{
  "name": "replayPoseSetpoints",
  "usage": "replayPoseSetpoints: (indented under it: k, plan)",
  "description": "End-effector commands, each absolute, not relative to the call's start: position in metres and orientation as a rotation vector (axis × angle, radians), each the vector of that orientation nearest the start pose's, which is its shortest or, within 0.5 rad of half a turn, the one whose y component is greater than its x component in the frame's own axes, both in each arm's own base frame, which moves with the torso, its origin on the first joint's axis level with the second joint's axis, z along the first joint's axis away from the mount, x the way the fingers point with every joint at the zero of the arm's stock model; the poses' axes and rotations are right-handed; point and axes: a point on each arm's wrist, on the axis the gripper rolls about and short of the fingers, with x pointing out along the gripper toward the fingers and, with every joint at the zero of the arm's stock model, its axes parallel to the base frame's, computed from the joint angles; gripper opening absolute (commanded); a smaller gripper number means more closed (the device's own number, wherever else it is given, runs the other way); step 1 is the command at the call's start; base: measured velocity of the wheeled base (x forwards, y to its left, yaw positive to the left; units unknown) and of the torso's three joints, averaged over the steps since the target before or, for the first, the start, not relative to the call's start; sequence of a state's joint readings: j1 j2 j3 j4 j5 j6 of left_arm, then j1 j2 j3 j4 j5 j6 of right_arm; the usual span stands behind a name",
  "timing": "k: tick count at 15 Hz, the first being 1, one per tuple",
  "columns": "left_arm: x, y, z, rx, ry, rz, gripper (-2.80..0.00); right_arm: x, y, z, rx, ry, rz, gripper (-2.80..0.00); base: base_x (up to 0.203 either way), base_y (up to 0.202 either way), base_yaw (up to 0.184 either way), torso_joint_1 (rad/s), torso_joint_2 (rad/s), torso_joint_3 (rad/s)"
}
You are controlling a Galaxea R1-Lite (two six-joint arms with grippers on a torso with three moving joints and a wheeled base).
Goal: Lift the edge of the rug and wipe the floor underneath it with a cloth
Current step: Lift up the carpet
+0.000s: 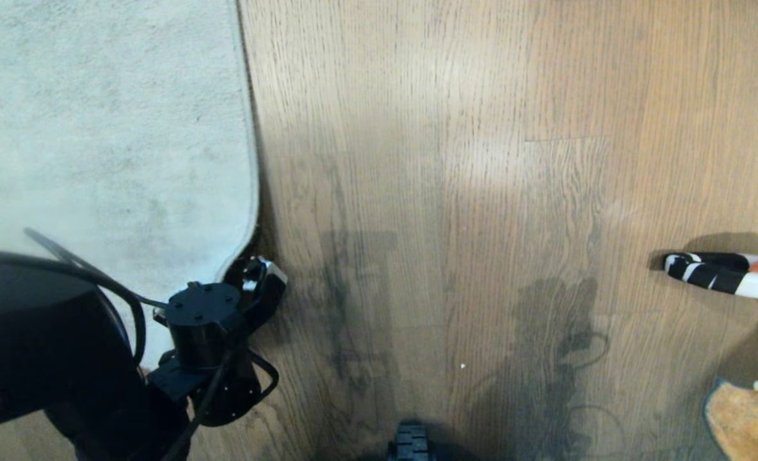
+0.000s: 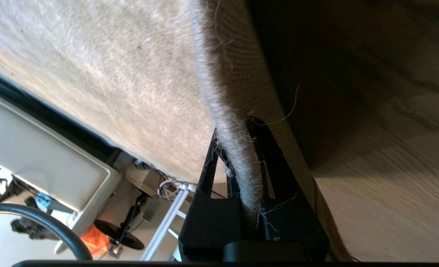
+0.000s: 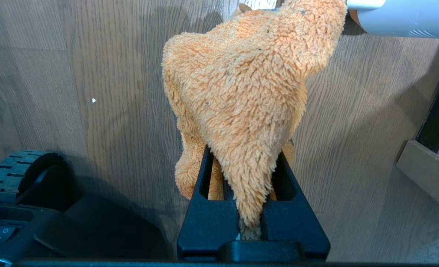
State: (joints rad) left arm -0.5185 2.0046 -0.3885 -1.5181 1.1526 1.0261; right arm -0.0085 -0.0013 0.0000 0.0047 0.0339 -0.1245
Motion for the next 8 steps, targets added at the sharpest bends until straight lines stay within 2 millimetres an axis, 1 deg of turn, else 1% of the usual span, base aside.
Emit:
replayPoseSetpoints:
  k: [1,5,8]
  plan:
    - [0.254,-0.116,0.105,0.989,0.334,0.599,-2.8,-0.023,0.001,0.075,-0.126,0.004,0.026,-2.8,0.0,0.0,0.0,0.0,0.0,0.0]
    - [0.254,-0.101,0.119,0.95,0.327,0.654,-2.8,-0.023,0.001,0.075,-0.126,0.004,0.026,-2.8,0.0,0.0,0.0,0.0,0.0,0.0]
    - [0.253,-0.096,0.125,0.925,0.315,0.675,-2.8,-0.023,0.001,0.075,-0.126,0.003,0.026,-2.8,0.0,0.0,0.0,0.0,0.0,0.0]
